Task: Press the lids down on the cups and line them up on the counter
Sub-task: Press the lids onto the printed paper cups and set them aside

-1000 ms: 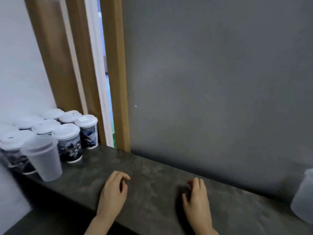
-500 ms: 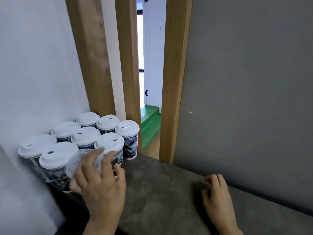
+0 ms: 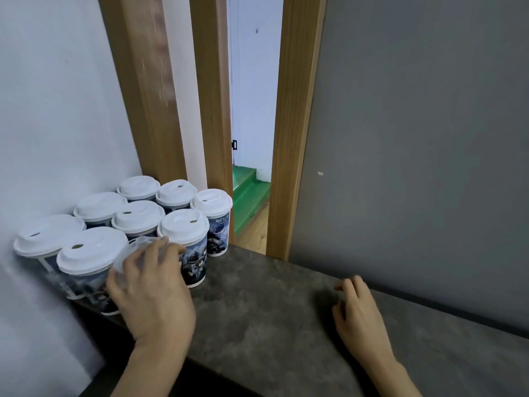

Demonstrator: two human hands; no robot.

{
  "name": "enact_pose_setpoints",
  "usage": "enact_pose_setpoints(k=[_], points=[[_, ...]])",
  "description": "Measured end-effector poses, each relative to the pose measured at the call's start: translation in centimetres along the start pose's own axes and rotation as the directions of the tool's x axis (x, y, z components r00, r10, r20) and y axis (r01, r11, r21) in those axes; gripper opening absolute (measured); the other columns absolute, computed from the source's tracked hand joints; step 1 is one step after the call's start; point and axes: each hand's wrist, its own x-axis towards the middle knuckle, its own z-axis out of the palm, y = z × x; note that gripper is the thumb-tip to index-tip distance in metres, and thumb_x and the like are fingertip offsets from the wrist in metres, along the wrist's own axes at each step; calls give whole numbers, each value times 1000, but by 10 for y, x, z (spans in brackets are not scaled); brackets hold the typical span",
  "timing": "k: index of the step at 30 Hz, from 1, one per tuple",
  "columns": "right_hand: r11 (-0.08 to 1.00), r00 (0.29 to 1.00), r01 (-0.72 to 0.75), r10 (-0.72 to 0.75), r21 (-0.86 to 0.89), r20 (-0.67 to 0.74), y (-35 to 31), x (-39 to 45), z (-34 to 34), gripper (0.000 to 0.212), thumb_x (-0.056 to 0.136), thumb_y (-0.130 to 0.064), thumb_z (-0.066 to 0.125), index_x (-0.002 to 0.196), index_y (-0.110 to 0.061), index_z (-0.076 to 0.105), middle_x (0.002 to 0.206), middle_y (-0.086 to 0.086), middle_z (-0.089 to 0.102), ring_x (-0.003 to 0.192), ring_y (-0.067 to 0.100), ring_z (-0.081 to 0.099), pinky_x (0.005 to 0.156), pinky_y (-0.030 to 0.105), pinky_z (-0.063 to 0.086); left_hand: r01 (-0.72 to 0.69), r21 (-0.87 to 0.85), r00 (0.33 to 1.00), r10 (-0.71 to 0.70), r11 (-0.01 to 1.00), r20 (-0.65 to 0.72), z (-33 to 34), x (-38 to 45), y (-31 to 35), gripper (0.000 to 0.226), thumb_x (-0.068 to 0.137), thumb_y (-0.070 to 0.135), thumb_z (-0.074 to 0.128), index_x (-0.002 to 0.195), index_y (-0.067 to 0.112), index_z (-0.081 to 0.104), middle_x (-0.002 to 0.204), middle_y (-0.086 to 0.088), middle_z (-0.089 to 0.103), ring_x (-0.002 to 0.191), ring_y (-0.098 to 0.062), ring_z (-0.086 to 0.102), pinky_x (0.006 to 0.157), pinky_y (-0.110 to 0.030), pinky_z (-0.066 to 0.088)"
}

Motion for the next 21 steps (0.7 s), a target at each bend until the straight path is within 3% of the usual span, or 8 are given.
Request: enact_pose_setpoints(k=[3,6,9,11,13,16,21], points=[[1000,998,21,-22,23,65,-2,-2,-2,25,78,-3,70,95,-16,56,98,-6,42,77,10,48,66,20,40,-65,-66,993,58,996,-106,-3,-12,-1,19,88,7,60,102,14,70,110,-9,68,103,-35,59,90,-53,37],[989,984,106,-119,103,136,-5,-5,-2,17,88,-29,63,101,-24,53,101,-12,39,84,4,48,70,17,40,-213,-224,971,182,951,-152,1,-28,10,26,91,15,51,108,15,70,113,-5,68,105,-32,60,94,-48,42],[961,960,116,-173,250,221,-6,-9,-6,34,92,-65,45,108,-36,51,104,-22,43,95,0,51,81,18,46,-366,-474,930,317,801,-183,17,-49,40,26,97,13,48,111,10,69,116,-3,64,110,-24,57,99,-43,46],[923,955,59,-163,380,247,-6,-12,-9,43,88,-76,42,114,-43,51,111,-26,51,106,-2,55,89,24,48,-393,-610,918,335,688,-214,35,-60,61,25,98,12,47,107,9,70,114,-4,63,113,-19,56,98,-47,46],[856,950,-16,-149,517,276,-5,-16,-10,52,83,-74,55,123,-43,52,122,-24,58,116,0,57,97,30,49,-423,-697,902,346,579,-259,53,-68,80,20,98,13,48,107,14,67,116,-1,61,116,-14,55,99,-55,45],[836,946,-58,-129,546,298,-6,-16,-10,62,74,-63,73,129,-46,48,127,-25,60,118,-2,57,100,29,50,-472,-751,874,359,462,-328,76,-72,102,19,102,15,45,116,20,57,122,6,57,122,-10,52,103,-60,39],[831,959,-108,-57,546,278,-1,-13,-10,75,72,-62,78,132,-57,33,131,-34,51,121,-11,50,99,17,46,-420,-818,902,281,393,-328,98,-83,119,27,103,13,39,126,19,51,127,6,48,123,-15,51,102,-52,43]])
